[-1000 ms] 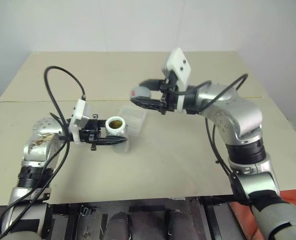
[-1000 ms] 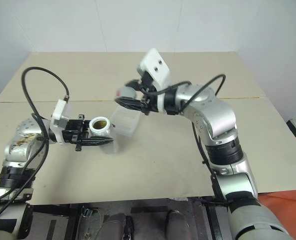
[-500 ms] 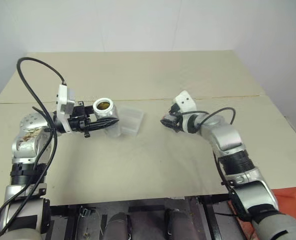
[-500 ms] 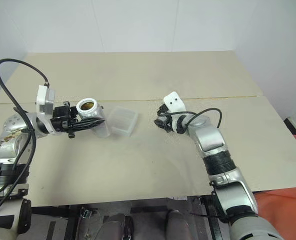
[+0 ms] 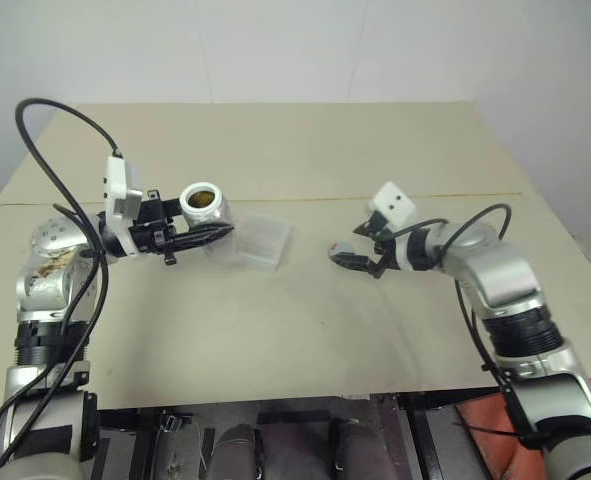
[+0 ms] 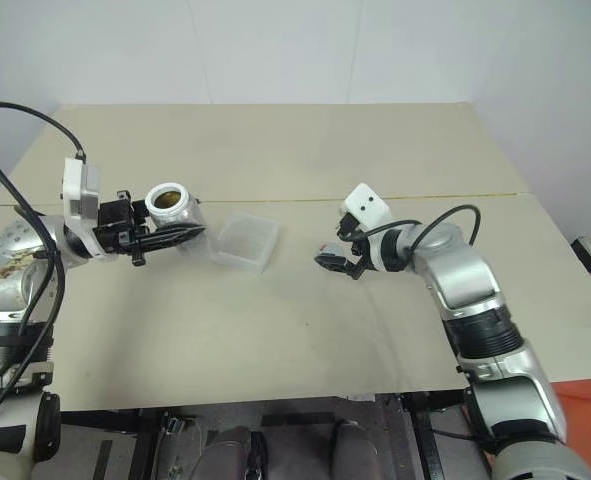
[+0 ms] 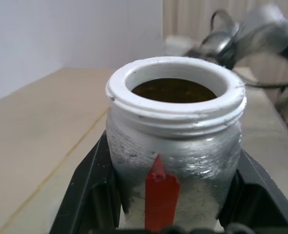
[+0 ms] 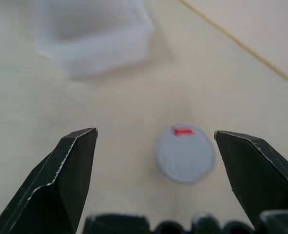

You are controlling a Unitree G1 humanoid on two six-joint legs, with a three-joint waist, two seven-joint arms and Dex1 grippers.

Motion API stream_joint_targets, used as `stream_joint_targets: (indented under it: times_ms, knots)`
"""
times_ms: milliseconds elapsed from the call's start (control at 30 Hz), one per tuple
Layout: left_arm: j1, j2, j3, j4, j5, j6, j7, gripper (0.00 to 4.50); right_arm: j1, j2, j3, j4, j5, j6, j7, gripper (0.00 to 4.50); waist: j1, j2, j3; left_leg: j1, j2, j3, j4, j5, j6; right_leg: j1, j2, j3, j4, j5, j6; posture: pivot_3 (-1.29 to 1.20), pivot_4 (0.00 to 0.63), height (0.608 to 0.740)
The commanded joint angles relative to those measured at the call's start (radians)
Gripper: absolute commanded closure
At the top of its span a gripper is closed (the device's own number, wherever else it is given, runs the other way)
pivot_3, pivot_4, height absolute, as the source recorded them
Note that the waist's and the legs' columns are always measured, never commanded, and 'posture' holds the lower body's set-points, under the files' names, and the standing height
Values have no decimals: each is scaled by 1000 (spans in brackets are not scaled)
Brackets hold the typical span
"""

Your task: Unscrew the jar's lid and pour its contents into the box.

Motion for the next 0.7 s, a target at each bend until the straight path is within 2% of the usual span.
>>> stream_joint_targets:
  times_ms: [33,167,267,333,400,467,567,700]
  knots:
    - [-88,-33,-62,98,233,-240,214,2471,-66,-55,-79,-88,132,21,147,54,2,0,0,1,0,0,0,0,0,1,0,0,0,0,0,0,150,740]
    - [-190,-22,-185,274,552,-583,468,2471,-101,-90,-77,-98,171,22,200,54,5,0,0,1,0,0,0,0,1,1,0,0,-1,1,0,0,150,740]
    - [-323,65,-367,387,980,-891,812,2471,-121,-103,-61,-92,166,10,216,54,8,-1,0,-1,0,1,0,-1,1,0,0,0,-2,1,1,0,150,740]
    - [-430,139,-528,411,1306,-985,1088,2471,-124,-107,-56,-94,165,4,224,54,13,-1,0,-3,-1,1,0,-1,1,-2,0,0,-2,1,1,0,150,740]
    - [-520,185,-669,399,1557,-987,1287,2471,-124,-108,-50,-97,163,-4,233,54,19,-1,0,-4,-1,2,-1,-1,1,-2,0,0,-3,1,1,0,150,740]
    - [-570,202,-759,393,1706,-949,1372,2471,-130,-105,-45,-95,161,-5,235,54,24,0,0,-4,-1,2,-1,-1,1,-3,-1,-1,-3,1,1,0,150,740]
    - [-598,187,-844,405,1858,-849,1515,2471,-136,-91,-43,-95,161,-3,225,54,24,0,0,-4,-1,2,-1,-1,2,-3,-1,-1,-2,1,2,0,150,740]
    - [-579,158,-880,434,1913,-752,1607,2471,-130,-70,-63,-117,181,25,192,54,25,-1,0,-5,0,2,0,-1,2,-4,-1,-1,-1,1,2,0,150,740]
